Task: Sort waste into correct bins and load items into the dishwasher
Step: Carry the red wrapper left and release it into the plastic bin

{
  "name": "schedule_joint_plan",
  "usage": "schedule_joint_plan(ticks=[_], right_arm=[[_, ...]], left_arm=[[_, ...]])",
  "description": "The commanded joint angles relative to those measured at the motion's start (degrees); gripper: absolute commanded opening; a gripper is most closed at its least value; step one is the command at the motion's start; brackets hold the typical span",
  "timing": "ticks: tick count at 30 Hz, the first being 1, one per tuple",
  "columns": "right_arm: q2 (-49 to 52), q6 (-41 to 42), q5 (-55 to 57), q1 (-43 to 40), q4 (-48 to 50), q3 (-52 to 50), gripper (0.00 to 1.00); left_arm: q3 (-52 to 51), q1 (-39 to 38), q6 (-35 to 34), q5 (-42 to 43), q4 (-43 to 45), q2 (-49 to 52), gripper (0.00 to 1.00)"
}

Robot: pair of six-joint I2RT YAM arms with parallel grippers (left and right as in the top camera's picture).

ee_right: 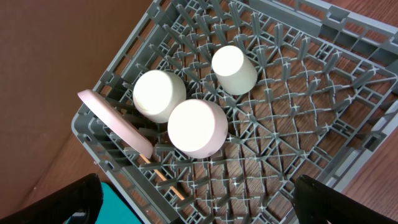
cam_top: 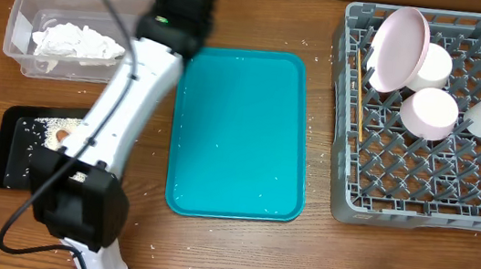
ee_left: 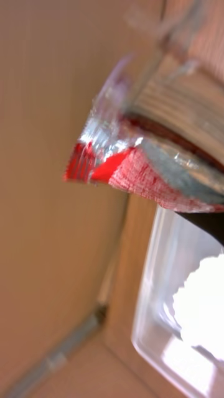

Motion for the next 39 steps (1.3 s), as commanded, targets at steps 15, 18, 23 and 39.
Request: schedule_joint_plan(ticks=[15, 18, 23, 39], right_arm=[[-0.15, 0.26, 0.11, -0.15, 0.13, 0.09, 1.00], [-0.15, 0.26, 0.11, -0.15, 0.13, 0.09, 1.00], [-0.15, 0.26, 0.11, -0.15, 0.11, 0.09, 1.00], [-0.15, 0.26, 0.11, -0.15, 0.11, 0.09, 1.00]], left_arm=[[-0.46, 15.80, -4.81, 13.46, -10.56, 5.51, 0.99], [-0.46, 14.82, -4.83, 14.60, -16.06, 2.82, 1.00], [-0.46, 13.14, -4.81, 24.52, -26.36, -4.07, 1.00], [-28.63, 11.41, -7.93, 44.35, -38.51, -46.56, 1.00]])
